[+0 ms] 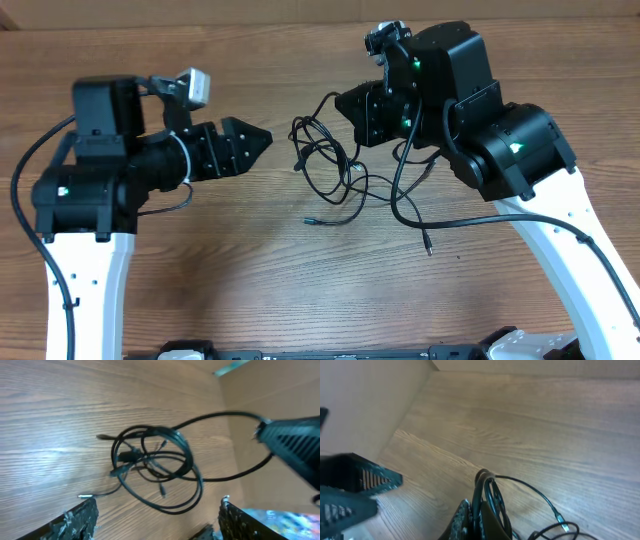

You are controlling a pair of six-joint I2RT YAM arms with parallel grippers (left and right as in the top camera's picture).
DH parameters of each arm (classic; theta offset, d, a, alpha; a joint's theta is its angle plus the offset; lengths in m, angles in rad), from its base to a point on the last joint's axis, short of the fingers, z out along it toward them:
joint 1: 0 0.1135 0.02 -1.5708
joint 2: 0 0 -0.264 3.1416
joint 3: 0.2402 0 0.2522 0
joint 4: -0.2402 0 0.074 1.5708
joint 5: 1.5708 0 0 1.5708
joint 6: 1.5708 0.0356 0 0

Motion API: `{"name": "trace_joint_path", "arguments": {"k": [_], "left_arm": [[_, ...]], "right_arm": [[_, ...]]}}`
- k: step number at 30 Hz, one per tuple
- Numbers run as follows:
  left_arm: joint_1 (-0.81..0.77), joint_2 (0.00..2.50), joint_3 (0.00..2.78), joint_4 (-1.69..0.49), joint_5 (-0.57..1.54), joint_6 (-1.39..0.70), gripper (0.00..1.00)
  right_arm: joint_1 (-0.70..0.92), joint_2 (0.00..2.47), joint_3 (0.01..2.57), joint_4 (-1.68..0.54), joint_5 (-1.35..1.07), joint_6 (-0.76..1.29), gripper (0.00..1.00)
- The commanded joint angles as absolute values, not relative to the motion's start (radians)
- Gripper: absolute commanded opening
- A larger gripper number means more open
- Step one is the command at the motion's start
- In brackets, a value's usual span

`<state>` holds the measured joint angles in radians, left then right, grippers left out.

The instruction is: Untangle cables

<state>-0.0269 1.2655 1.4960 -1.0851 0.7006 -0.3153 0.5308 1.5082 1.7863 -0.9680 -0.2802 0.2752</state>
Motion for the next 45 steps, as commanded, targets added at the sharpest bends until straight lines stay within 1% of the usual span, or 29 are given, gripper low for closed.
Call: {"name": "trace_joint_path", "arguments": {"k": [1, 3, 6, 10, 12, 13, 16, 20, 24, 26, 29, 33, 40, 45], "left_arm": [[-0.064, 1.296, 1.501, -1.083, 0.612, -0.318, 0.79], [-0.073, 1.321, 1.501, -1.094, 0.579, -0.380, 0.79], [-0.072, 1.380, 1.501, -1.126, 0.509, -0.560, 0.75], [-0.073, 1.463, 1.501, -1.126, 0.533, -0.634, 0.72], [-0.073, 1.507, 1.501, -1.126, 0.570, -0.653, 0.67], [-0.073, 1.530, 1.501, -1.125, 0.592, -0.660, 0.67], [-0.076, 1.584, 1.501, -1.101, 0.680, -0.576, 0.67], [-0.102, 1.631, 1.501, -1.039, 0.798, -0.334, 0.67], [-0.144, 1.638, 1.501, -0.997, 0.794, -0.189, 0.65], [-0.162, 1.638, 1.501, -0.981, 0.746, -0.154, 0.65], [-0.188, 1.644, 1.501, -0.968, 0.609, -0.149, 0.66], [-0.213, 1.650, 1.501, -0.969, 0.495, -0.149, 0.66], [-0.218, 1.650, 1.501, -0.961, 0.408, -0.149, 0.64], [-0.218, 1.651, 1.501, -0.937, 0.397, -0.155, 0.63]], "right_arm": [[0.535, 1.492, 1.802, -0.948, -0.271, 0.262, 0.04], [0.535, 1.491, 1.802, -0.947, -0.271, 0.262, 0.04], [0.535, 1.488, 1.802, -0.949, -0.271, 0.262, 0.04], [0.535, 1.481, 1.802, -0.949, -0.271, 0.261, 0.04], [0.535, 1.477, 1.802, -0.948, -0.271, 0.261, 0.04], [0.535, 1.475, 1.802, -0.947, -0.271, 0.257, 0.04], [0.535, 1.473, 1.802, -0.944, -0.271, 0.257, 0.04], [0.535, 1.473, 1.802, -0.941, -0.272, 0.258, 0.04], [0.535, 1.473, 1.802, -0.925, -0.291, 0.262, 0.04], [0.535, 1.473, 1.802, -0.916, -0.347, 0.263, 0.04], [0.535, 1.473, 1.802, -0.899, -0.434, 0.313, 0.04], [0.535, 1.472, 1.802, -0.870, -0.558, 0.336, 0.04], [0.535, 1.446, 1.802, -0.835, -0.662, 0.403, 0.04], [0.535, 1.422, 1.802, -0.835, -0.700, 0.425, 0.04]]}}
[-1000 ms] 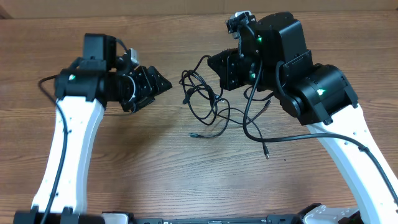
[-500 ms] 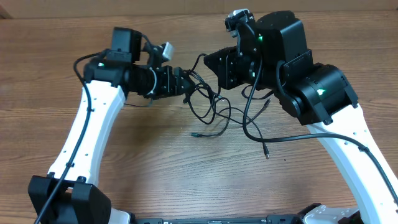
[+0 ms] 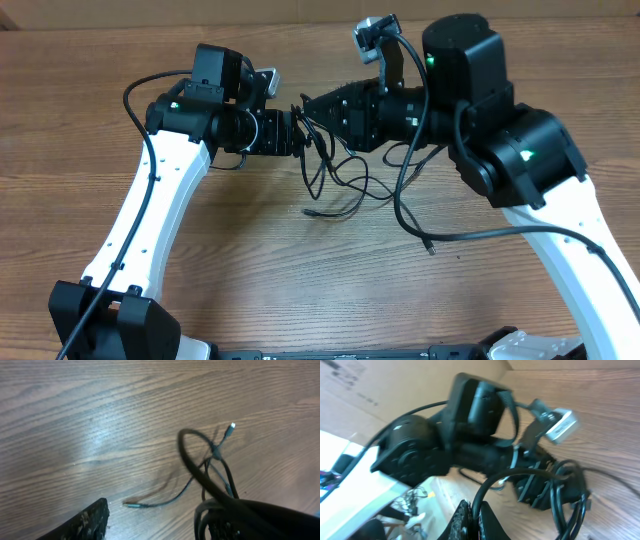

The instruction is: Untangle cables

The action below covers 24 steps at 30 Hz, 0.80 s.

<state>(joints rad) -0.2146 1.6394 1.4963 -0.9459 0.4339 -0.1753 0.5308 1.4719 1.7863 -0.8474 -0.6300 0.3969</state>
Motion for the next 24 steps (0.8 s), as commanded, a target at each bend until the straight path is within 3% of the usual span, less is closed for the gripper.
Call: {"name": "trace_joint_path", "arguments": {"k": [1, 10, 14, 18, 24], "left_arm": [[-0.218, 1.651, 1.501, -0.933, 0.397, -0.161, 0.63], [-0.233, 1.651, 1.501, -0.888, 0.493, -0.157, 0.70], [-0.252, 1.651, 1.501, -0.844, 0.501, -0.159, 0.66], [-0.279, 1.651, 1.501, -0.771, 0.570, -0.161, 0.52], [-0.327, 1.651, 1.501, -0.667, 0.572, -0.165, 0.56]], "right_arm": [[0.535, 1.418, 1.802, -0.835, -0.701, 0.439, 0.04], [0.535, 1.417, 1.802, -0.831, -0.697, 0.446, 0.04], [0.535, 1.417, 1.802, -0.845, -0.635, 0.470, 0.04], [0.535, 1.417, 1.800, -0.850, -0.607, 0.497, 0.04], [0.537, 1.416, 1.800, -0.839, -0.608, 0.532, 0.04]]}}
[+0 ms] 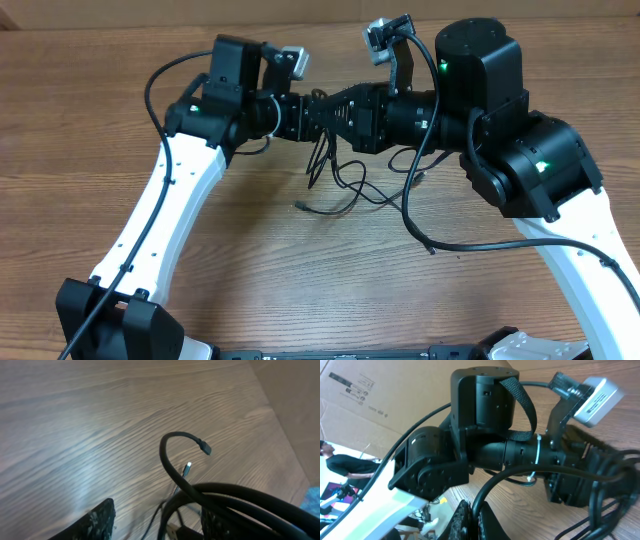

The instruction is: Untangle cables

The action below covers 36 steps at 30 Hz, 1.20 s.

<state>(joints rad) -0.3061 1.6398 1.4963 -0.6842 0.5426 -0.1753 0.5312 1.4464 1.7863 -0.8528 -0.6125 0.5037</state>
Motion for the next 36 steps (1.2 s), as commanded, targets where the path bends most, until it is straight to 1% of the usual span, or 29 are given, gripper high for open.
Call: {"name": "trace_joint_path", "arguments": {"k": [1, 7, 8, 11, 14, 19, 29, 36], "left_arm": [[-0.332, 1.651, 1.501, -0.661, 0.569, -0.165, 0.57], [-0.341, 1.658, 1.500, -0.657, 0.566, -0.165, 0.58], [-0.341, 1.660, 1.500, -0.657, 0.566, -0.165, 0.56], [-0.341, 1.665, 1.500, -0.658, 0.566, -0.165, 0.05], [-0.341, 1.671, 1.494, -0.654, 0.562, -0.165, 0.04], [-0.341, 1.726, 1.492, -0.661, 0.464, -0.264, 0.04], [-0.341, 1.929, 1.492, -0.659, 0.472, -0.270, 0.04], [-0.327, 1.996, 1.492, -0.661, 0.428, -0.266, 0.04]], "right_arm": [[0.537, 1.416, 1.800, -0.837, -0.607, 0.532, 0.04], [0.537, 1.417, 1.800, -0.834, -0.603, 0.531, 0.04], [0.537, 1.417, 1.800, -0.832, -0.604, 0.531, 0.04], [0.537, 1.416, 1.800, -0.828, -0.607, 0.532, 0.04], [0.537, 1.416, 1.800, -0.796, -0.648, 0.537, 0.04], [0.537, 1.415, 1.800, -0.714, -0.695, 0.582, 0.04], [0.537, 1.415, 1.800, -0.639, -0.713, 0.607, 0.04], [0.518, 1.414, 1.802, -0.574, -0.715, 0.661, 0.04]]}}
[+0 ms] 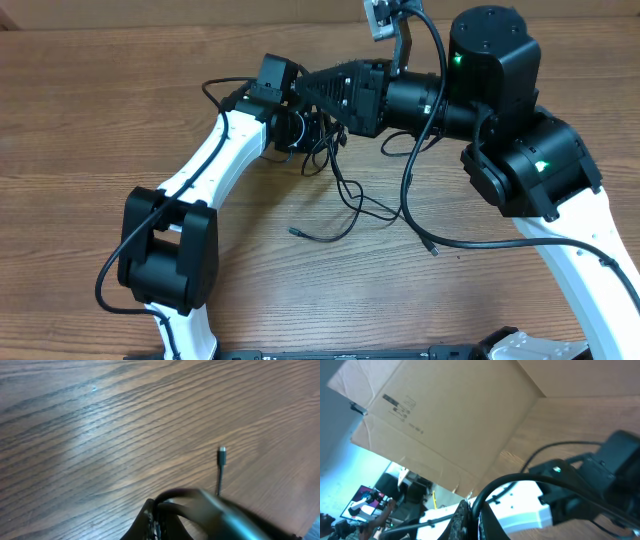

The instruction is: Untangle cables

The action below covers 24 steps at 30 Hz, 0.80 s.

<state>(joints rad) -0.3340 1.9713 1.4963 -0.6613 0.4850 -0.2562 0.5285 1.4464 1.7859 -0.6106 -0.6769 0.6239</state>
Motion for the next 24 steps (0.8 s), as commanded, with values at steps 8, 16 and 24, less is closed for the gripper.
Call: {"name": "trace_joint_path", "arguments": {"k": [8, 16, 24], "left_arm": [[-0.232, 1.996, 1.493, -0.646, 0.274, -0.270, 0.04], [-0.010, 1.996, 1.493, -0.691, 0.293, -0.284, 0.04], [0.166, 1.995, 1.495, -0.710, 0.653, -0.200, 0.04]], "right_arm": [[0.474, 1.390, 1.802, -0.453, -0.746, 0.711, 0.04], [0.344, 1.321, 1.802, -0.398, -0.746, 0.710, 0.04], [0.155, 1.268, 1.802, -0.466, -0.768, 0.653, 0.04]]}}
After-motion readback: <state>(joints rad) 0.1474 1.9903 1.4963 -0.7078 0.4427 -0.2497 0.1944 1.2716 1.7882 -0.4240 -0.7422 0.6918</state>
